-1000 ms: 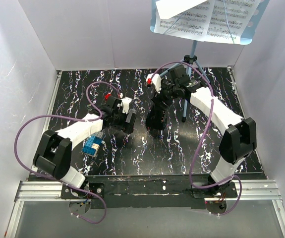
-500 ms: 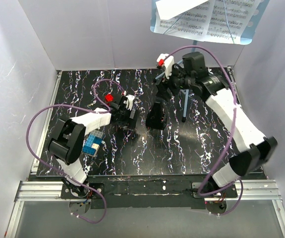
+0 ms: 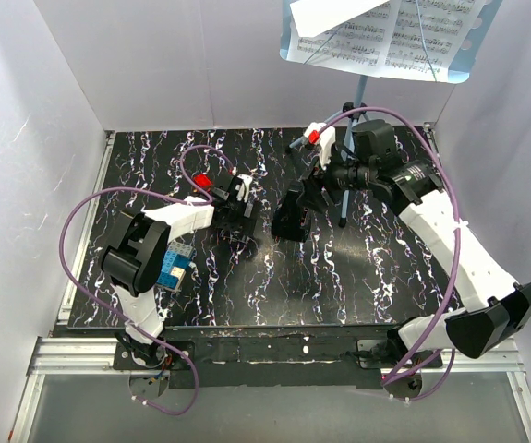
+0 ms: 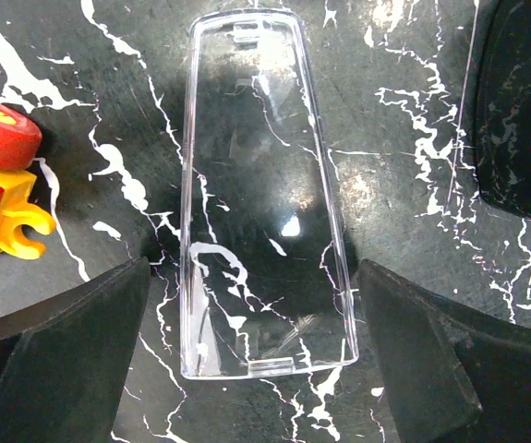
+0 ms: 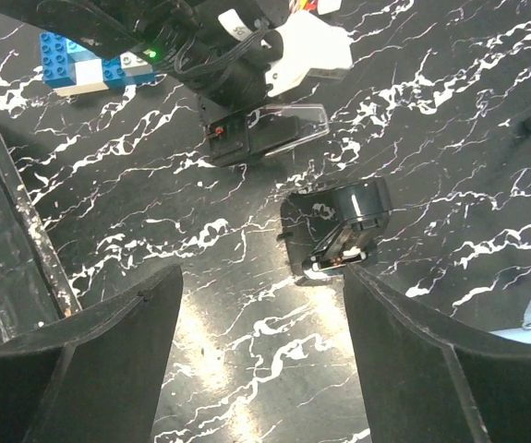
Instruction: Pack up the instrument practice props
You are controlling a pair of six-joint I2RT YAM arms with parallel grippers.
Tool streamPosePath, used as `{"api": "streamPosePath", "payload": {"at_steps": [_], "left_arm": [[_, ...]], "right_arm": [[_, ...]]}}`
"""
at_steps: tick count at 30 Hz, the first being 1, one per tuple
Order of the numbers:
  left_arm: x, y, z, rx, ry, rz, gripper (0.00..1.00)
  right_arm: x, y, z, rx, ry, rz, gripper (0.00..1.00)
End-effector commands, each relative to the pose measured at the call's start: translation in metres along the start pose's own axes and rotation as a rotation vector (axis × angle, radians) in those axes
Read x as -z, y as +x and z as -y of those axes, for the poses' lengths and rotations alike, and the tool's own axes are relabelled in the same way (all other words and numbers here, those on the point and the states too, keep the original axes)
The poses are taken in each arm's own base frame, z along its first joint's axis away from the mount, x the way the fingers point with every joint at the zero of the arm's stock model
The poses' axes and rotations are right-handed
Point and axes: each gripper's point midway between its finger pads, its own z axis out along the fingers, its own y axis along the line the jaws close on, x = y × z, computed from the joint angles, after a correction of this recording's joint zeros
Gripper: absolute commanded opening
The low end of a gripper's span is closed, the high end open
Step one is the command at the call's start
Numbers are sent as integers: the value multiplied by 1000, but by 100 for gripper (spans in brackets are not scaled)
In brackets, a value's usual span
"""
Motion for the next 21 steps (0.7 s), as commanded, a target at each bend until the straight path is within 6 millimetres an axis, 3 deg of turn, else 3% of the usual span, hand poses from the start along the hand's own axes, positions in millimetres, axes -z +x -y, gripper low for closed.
{"api": "streamPosePath", "payload": {"at_steps": [1,6,13,15,19,21], "left_arm": [[11,2,4,61,10,-4,91],[25,24,35,71,119,-35,78],[61,77,60,161,178,-92,62],[75,82,67,164,209,-78,65],[102,73,67,189,235,-18,98],[116,60,53,217,240,29,98]], "right_arm": [[-3,2,-9,-45,-47,9,77],[-19,19,-21,-123,-111,-20,73],[-49,34,-36,-164,-188,-69,70],[-59,36,-41,-185,-212,-89,68],[-82,35,-54,-214,-243,-134,66],[-93,32,-63,-210,-243,-155,66]]}}
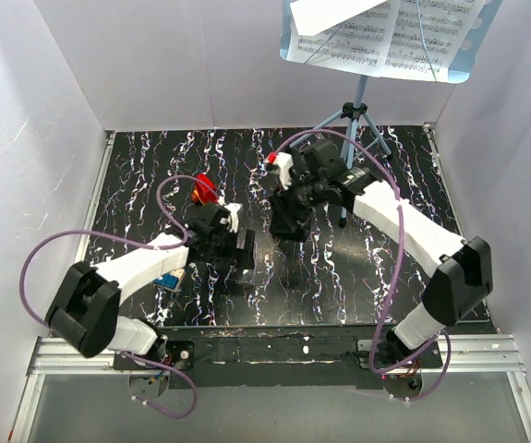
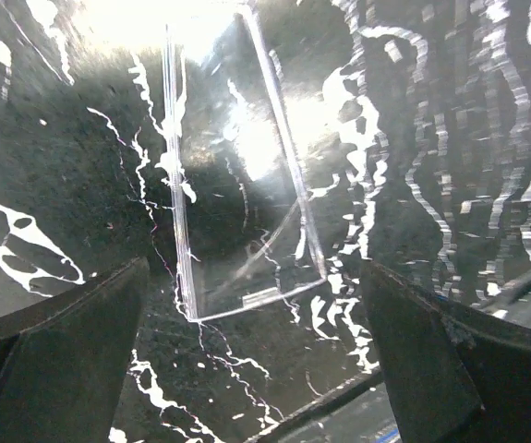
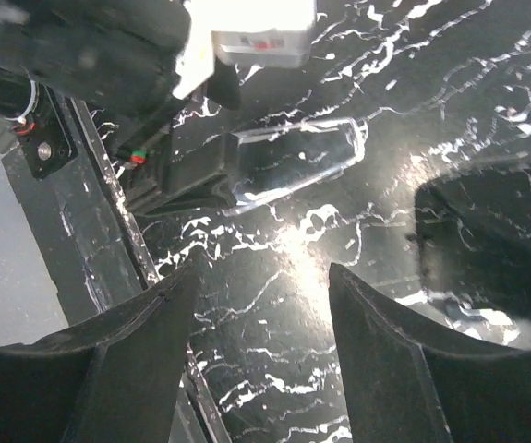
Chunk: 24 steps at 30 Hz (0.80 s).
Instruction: Pack up the instrument practice props
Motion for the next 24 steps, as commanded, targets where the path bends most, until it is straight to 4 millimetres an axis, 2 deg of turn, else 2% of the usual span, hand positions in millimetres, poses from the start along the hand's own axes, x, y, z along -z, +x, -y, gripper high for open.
{"api": "streamPosePath", "payload": {"at_steps": [1,4,6,8,12,14,17,20,23,24], "left_arm": [[44,-37,-10,98,35,139,98],[70,-52,-53,286,-33,183,98],[86,-60,-87,418,-88,235,98],[101,-70,-107,501,-104,293,98],[131,-98,-135,581,-101,437,98],[145,-110,-142,570,-111,497,98],[162,-121,-141,540,-111,563,98],[165,-116,-136,529,-99,576,98],[163,-108,-132,538,-83,565,98],[162,-105,-131,538,-81,564,98]], "right_arm": [[-21,-31,-23,20,-15,24,67],[-38,-39,-36,-9,-12,5,70],[-50,-37,-38,-91,13,-15,75],[-61,-29,-40,-163,16,-44,77],[-88,-9,-38,-326,33,-99,80],[-103,5,-31,-437,82,-146,81],[-124,22,-25,-506,205,-220,86],[-140,41,-22,-551,334,-291,89],[-149,54,-18,-600,426,-325,87],[-148,59,-8,-623,502,-319,87]]}}
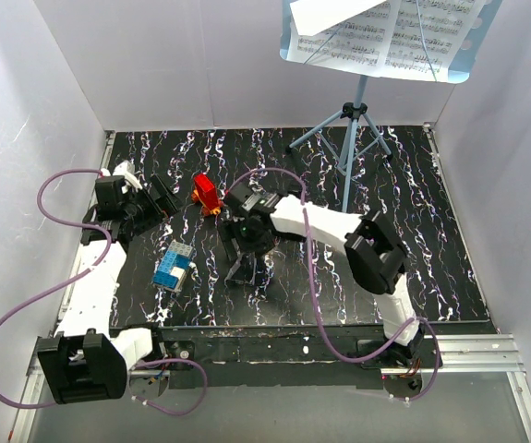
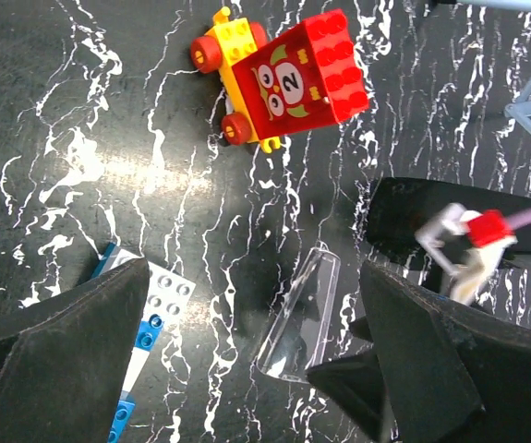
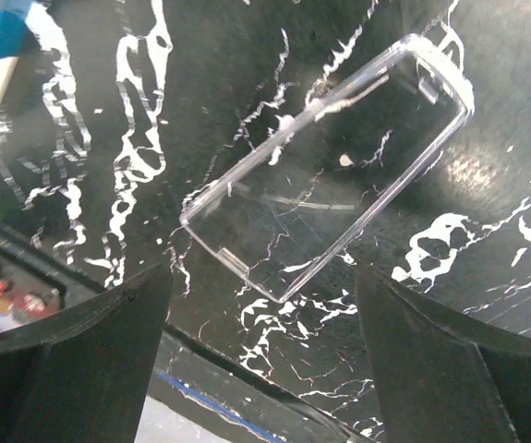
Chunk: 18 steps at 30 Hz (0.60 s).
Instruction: Pack up the instrument practice props
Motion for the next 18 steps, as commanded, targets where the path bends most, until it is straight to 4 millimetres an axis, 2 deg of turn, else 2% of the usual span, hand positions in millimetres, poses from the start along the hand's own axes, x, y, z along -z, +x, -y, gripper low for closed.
{"api": "streamPosePath", "payload": {"at_steps": [1,7,13,15,18], "left_arm": [[10,5,7,0,45,13,98],[14,10,2,-8,31,24,98],[12,16,2,3,41,13,98],[12,18,1,12,46,12,98],[12,22,3,19,58,1,98]], "right_arm": [[4,-5,14,-176,212,59,89],[-25,6,22,-219,264,-9,88],[-56,-4,27,-159,260,-14,86],[-65,-7,27,-122,243,-15,82],[-74,-12,16,4,148,-20,72]]}}
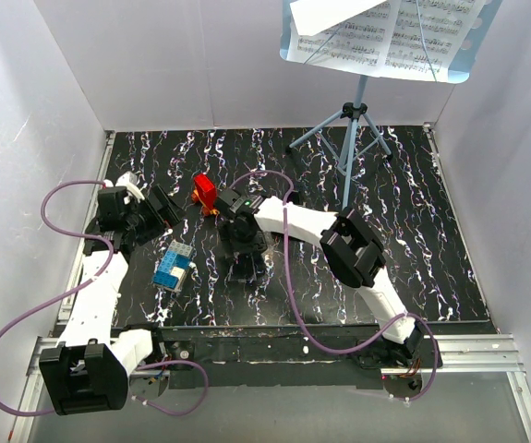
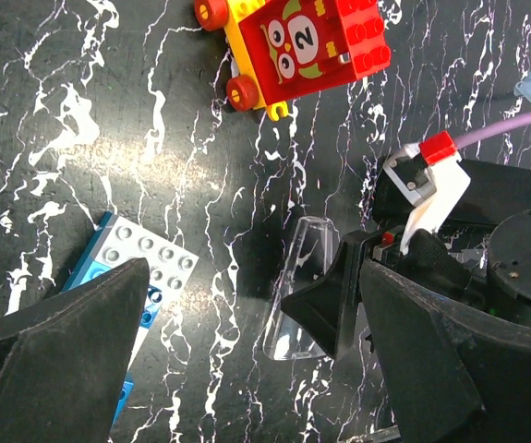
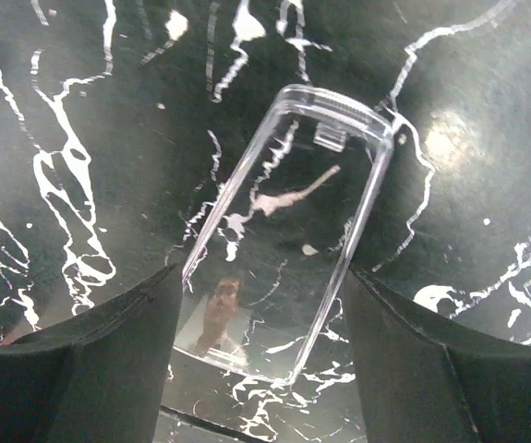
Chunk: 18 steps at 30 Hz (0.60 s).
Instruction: Pack up the instrument practice props
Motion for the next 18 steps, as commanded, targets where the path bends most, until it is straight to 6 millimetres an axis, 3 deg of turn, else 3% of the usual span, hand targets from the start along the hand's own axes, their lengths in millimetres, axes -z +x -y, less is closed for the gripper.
{"api": "streamPosePath", "payload": {"at_steps": [1,7,10,13,18], "left_arm": [[5,3,7,6,41,8,98],[4,8,5,14,48,1,98],[4,9,5,13,52,2,98],[4,10,5,13,54,3,98],[4,11,6,20,59,-1,98]], "right_arm": [[-22,-8,-15,173,-107,6,70],[-34,-5,-19,359,-161,-1,64],[-37,-7,-16,393,-147,8,69],[-33,-16,-13,386,-89,50,84],[-21,-21,-23,305,-38,92,87]]}}
